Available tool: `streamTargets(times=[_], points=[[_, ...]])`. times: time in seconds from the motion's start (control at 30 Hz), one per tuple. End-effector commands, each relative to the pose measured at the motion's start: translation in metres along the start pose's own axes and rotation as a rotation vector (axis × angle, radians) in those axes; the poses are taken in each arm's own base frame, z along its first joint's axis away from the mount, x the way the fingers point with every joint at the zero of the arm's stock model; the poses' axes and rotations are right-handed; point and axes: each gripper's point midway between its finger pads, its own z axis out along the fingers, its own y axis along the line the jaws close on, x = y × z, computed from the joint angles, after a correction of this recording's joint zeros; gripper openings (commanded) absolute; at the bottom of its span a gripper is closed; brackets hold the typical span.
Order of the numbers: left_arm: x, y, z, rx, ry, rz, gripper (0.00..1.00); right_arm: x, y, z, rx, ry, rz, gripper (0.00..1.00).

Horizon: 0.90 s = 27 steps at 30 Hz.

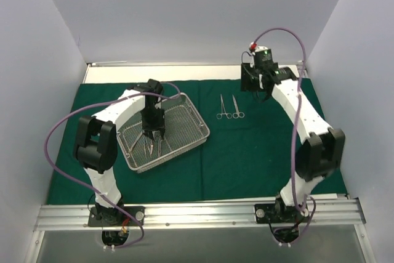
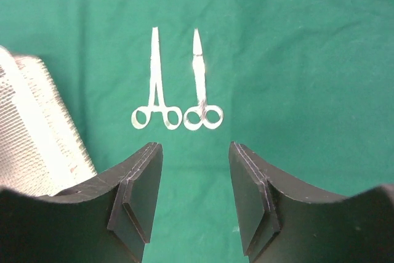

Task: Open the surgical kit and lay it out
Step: Place the medical item in the surgical kit, then pick up the medical item from the container.

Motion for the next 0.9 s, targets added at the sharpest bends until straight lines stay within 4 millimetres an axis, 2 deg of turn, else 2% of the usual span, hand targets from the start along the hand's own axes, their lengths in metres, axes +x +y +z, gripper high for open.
streamTargets(times=[0.0,0.03,0.07,0.13,0.27,0.4,0.57,0.7,0.87], points=[[-0.005,0.02,0.002,-0.112,-0.061,-0.052,0.51,0.019,0.007,-0.026,-0.034,0.012,0.025,0.48],[-0.005,0.023,0.005,-0.142,-0.074,-0.049,0.51,0.031,0.005,-0.026,-0.038,0.033,0.023,0.48],[-0.001,0.026,0.011,-0.156,-0.072,-0.06,0.51,0.03,0.006,-0.036,-0.05,0.011,0.027,0.48],[0.002,0.026,0.021,-0.153,-0.06,-0.071,0.5,0.04,0.006,-0.039,-0.064,0.017,0.025,0.48],[0.0,0.022,0.037,-0.166,-0.064,-0.064,0.47,0.046,0.006,-0.05,-0.079,0.009,0.019,0.48],[-0.001,0.018,0.035,-0.187,-0.092,-0.078,0.45,0.05,0.008,-0.055,-0.1,0.01,0.001,0.48],[-0.011,0.012,0.017,-0.16,-0.166,-0.093,0.41,0.049,0.005,-0.061,-0.095,-0.002,-0.008,0.48],[-0.016,0.009,0.028,-0.171,-0.135,-0.078,0.37,0.052,0.007,-0.062,-0.107,0.001,-0.003,0.47],[-0.028,0.002,0.03,-0.153,-0.146,-0.072,0.34,0.052,0.008,-0.062,-0.11,0.0,-0.006,0.47]])
